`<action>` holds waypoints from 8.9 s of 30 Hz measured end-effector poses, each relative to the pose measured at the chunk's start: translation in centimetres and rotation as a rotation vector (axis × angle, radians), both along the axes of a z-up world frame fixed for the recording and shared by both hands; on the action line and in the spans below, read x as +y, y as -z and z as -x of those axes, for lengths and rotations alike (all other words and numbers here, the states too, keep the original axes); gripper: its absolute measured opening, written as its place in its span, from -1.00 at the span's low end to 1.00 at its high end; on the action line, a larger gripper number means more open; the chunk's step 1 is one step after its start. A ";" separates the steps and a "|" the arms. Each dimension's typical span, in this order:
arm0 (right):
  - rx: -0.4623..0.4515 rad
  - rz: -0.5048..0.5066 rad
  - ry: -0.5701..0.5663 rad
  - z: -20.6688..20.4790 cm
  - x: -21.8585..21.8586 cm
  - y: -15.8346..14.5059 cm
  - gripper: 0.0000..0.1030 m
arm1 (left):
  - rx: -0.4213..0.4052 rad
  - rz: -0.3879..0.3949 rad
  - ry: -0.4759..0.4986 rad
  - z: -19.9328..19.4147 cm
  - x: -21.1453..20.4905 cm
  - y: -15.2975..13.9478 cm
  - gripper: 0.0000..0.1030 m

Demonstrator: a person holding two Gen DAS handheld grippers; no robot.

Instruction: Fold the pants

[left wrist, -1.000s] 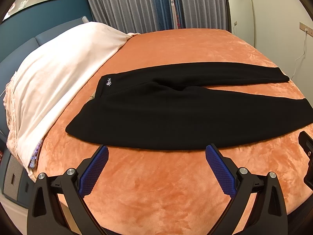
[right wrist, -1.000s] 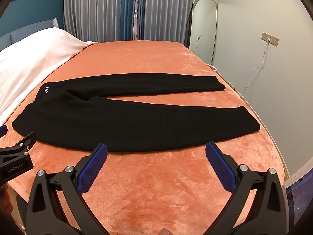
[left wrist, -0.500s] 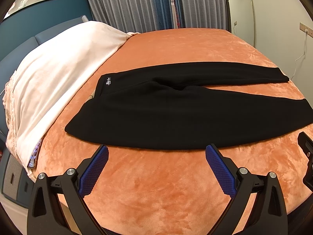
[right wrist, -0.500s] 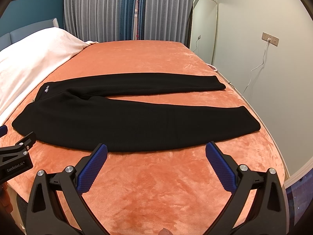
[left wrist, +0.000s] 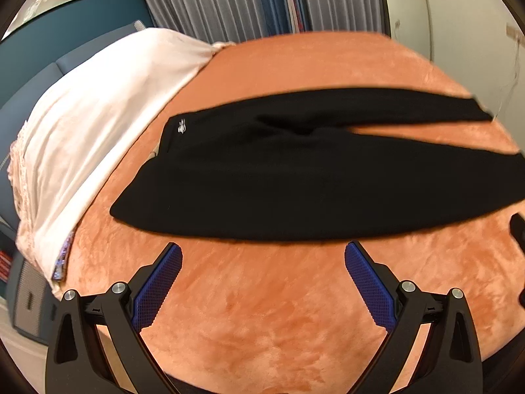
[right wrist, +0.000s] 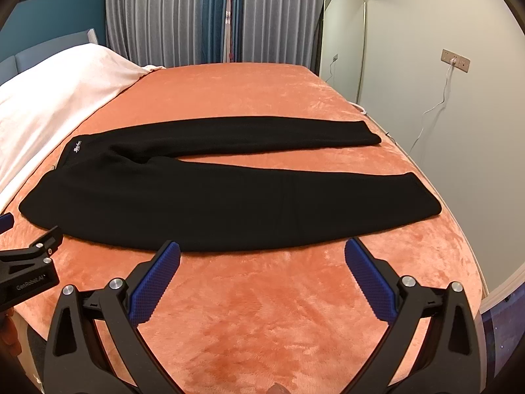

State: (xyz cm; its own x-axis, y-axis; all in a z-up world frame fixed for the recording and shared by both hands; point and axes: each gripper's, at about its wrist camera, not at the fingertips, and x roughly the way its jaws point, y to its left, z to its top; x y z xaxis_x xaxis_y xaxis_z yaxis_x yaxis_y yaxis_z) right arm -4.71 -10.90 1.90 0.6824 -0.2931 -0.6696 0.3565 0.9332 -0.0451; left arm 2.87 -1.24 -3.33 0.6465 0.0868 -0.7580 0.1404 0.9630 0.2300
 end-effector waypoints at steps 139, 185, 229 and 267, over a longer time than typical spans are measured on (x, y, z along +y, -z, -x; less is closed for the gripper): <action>-0.016 -0.123 -0.241 -8.0 -32.0 -0.5 -0.75 | 0.138 0.284 0.064 -17.7 26.4 -1.3 -0.50; -0.095 -0.141 -0.025 1.6 -34.9 -0.5 0.61 | 0.059 0.190 -0.498 -15.9 31.3 -5.5 -0.29; 0.042 -0.135 -0.105 -3.4 -34.2 2.1 -0.76 | 0.296 0.331 -0.164 -17.4 4.0 5.3 0.30; 0.383 -0.324 -0.984 -36.5 7.8 8.3 -0.25 | 0.372 0.415 0.180 -22.4 8.4 6.8 0.45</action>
